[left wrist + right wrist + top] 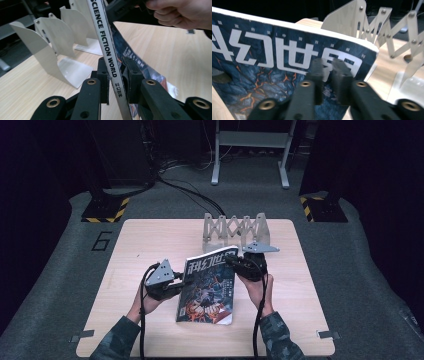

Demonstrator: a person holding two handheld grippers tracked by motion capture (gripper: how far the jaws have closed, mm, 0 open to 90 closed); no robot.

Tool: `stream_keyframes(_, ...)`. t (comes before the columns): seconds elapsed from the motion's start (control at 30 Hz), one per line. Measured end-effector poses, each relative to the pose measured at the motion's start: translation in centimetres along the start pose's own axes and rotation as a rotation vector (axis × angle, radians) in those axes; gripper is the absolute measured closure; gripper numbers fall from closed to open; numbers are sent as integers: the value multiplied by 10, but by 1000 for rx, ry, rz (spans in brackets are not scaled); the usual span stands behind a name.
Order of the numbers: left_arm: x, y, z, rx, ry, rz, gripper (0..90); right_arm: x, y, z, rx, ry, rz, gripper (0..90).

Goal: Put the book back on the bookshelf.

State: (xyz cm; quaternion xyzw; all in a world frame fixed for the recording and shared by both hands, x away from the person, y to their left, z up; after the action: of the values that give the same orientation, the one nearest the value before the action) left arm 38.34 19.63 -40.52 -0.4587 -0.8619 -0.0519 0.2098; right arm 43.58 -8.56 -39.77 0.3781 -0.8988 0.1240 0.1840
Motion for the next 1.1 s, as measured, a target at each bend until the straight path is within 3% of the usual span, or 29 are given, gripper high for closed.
stream_keyframes(0.07,1,0,3,11,-13,1,786,0,-1,7,-14,11,10,579)
stream_keyframes(0.13,2,0,4,14,-21,-8,790,1,-3,13,-20,14,33,523)
stream_keyframes(0.27,4,-1,4,-1,-26,2,798,-3,-10,21,-79,31,14,392)
stream_keyframes(0.33,5,0,5,1,-26,1,799,-6,-14,24,-111,24,-22,380)
stream_keyframes(0.43,6,2,7,7,-31,6,801,-10,-18,28,-140,6,-104,488)
stream_keyframes(0.47,7,3,7,0,-33,8,802,-9,-18,28,-140,-9,-111,526)
stream_keyframes(0.6,10,5,7,16,-52,10,801,-6,-17,25,-109,-19,-59,720)
stream_keyframes(0.7,13,7,4,13,-66,12,802,-1,-13,19,-77,-32,-22,800)
stream_keyframes(1.1,17,10,-3,28,-112,18,806,23,4,-22,109,-60,103,838)
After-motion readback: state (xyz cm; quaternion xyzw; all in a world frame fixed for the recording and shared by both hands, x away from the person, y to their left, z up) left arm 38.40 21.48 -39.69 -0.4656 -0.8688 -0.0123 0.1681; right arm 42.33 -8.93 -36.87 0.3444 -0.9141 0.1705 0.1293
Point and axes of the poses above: each handheld gripper's, and its own axes: x roughly backward along the jaws, z roughly out of its underside, y roughly to its left, the point moved 1 cm from there along -x, roughly forward along the jaws, and after that the axes turned 15 degrees about x, right-handed, at the moved point
